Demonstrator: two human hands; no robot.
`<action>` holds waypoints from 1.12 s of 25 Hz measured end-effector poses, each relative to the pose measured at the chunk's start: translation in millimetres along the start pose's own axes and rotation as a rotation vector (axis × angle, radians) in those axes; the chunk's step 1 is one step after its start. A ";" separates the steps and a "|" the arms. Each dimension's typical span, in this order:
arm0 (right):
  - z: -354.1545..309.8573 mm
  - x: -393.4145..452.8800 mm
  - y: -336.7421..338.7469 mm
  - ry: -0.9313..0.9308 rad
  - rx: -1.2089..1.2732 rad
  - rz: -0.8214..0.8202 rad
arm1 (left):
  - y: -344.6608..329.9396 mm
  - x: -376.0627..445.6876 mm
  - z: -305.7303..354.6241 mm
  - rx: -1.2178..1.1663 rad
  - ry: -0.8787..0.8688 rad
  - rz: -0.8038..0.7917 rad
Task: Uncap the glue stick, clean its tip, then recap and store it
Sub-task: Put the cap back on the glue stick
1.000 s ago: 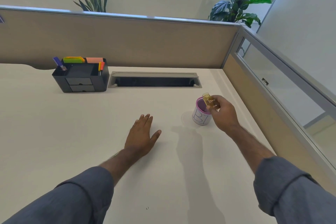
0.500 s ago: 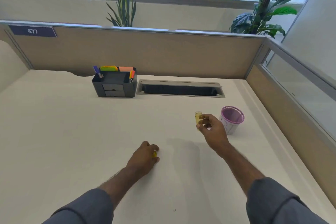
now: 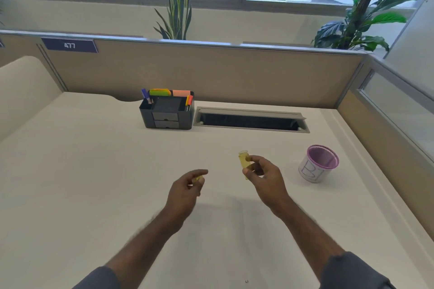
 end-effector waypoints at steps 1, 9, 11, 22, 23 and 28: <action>-4.8 -2.5 -8.1 0.011 0.007 -0.024 | 6.0 -0.1 6.3 -0.098 0.028 0.028; -54.3 -25.1 -65.9 0.195 -0.051 -0.191 | 19.2 -2.4 44.5 -0.526 0.162 -0.002; -62.1 -30.5 -73.7 0.233 -0.061 -0.192 | 17.8 -6.1 50.1 -0.592 0.164 -0.017; -80.1 -44.4 -89.6 0.278 -0.079 -0.183 | 28.9 -20.1 58.8 -0.631 0.089 0.036; -80.5 -44.6 -88.6 0.275 -0.075 -0.171 | 31.8 -20.9 58.1 -0.620 0.088 0.048; -76.1 -46.5 -86.3 0.207 0.054 -0.156 | 45.8 -20.6 58.3 -0.568 0.033 0.048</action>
Point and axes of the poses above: each hand's wrist, its own x-axis towards the middle knuckle, its own y-axis out of the back of the hand, z = x × y, the point moved 8 cm from there along x, towards the middle knuckle, and after that the axes turned 13 degrees about x, right-handed, at the moved point
